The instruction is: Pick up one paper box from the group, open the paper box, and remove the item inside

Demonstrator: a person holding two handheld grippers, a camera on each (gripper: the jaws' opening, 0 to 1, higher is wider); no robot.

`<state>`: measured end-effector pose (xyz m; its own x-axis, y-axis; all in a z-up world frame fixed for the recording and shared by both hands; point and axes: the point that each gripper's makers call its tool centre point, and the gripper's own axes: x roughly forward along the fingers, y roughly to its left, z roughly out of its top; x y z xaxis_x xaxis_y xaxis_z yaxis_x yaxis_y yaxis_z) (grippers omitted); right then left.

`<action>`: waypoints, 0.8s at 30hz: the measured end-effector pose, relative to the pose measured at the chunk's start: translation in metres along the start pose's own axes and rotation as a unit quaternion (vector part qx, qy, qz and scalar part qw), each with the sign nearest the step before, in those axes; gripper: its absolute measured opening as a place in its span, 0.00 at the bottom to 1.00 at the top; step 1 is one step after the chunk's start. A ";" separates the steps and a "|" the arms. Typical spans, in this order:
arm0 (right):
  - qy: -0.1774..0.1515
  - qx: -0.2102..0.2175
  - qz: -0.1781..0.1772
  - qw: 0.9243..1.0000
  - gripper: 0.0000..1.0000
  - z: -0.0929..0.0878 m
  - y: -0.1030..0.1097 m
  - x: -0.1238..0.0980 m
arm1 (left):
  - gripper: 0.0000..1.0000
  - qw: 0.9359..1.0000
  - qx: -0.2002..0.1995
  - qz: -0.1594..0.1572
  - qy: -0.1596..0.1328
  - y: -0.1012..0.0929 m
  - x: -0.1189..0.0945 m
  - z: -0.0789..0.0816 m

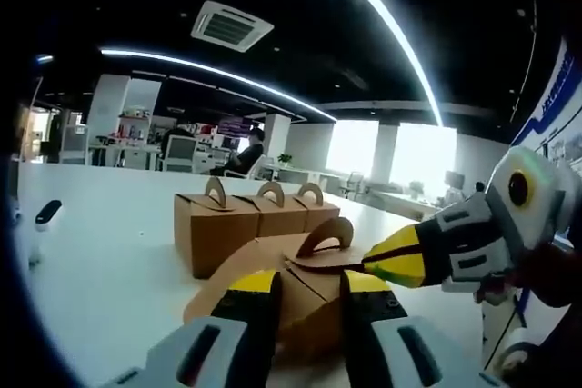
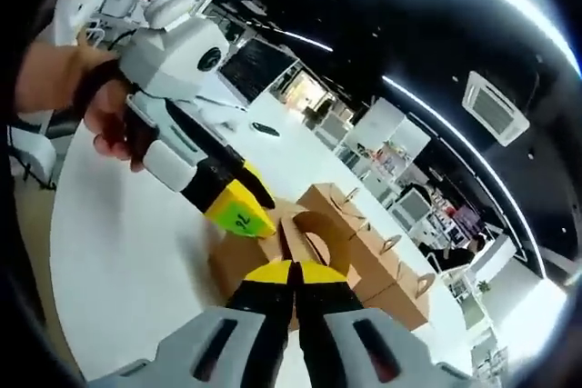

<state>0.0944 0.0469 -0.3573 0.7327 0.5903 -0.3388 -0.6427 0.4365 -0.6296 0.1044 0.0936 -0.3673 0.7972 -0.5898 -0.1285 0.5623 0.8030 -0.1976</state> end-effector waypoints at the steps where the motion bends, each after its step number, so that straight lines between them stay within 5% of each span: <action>1: -0.001 0.001 0.000 1.000 0.02 0.000 0.000 0.000 | 0.28 1.000 0.001 0.000 0.000 0.000 0.000 0.000; 13: -0.037 0.082 -0.016 0.996 0.02 0.004 -0.009 -0.006 | 0.28 1.000 0.005 0.001 0.004 -0.001 -0.001 0.000; 20: -0.081 0.232 0.002 0.969 0.02 0.003 -0.016 -0.009 | 0.28 1.000 0.006 0.001 0.006 0.000 -0.001 0.000; 24: -0.091 0.270 0.009 0.958 0.02 -0.001 -0.019 -0.008 | 0.28 1.000 0.005 0.000 0.006 0.000 -0.001 0.000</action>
<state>0.1009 0.0328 -0.3435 0.7008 0.6883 -0.1872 -0.7130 0.6841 -0.1540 0.1034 0.0939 -0.3670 0.7951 -0.5902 -0.1399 0.5641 0.8043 -0.1869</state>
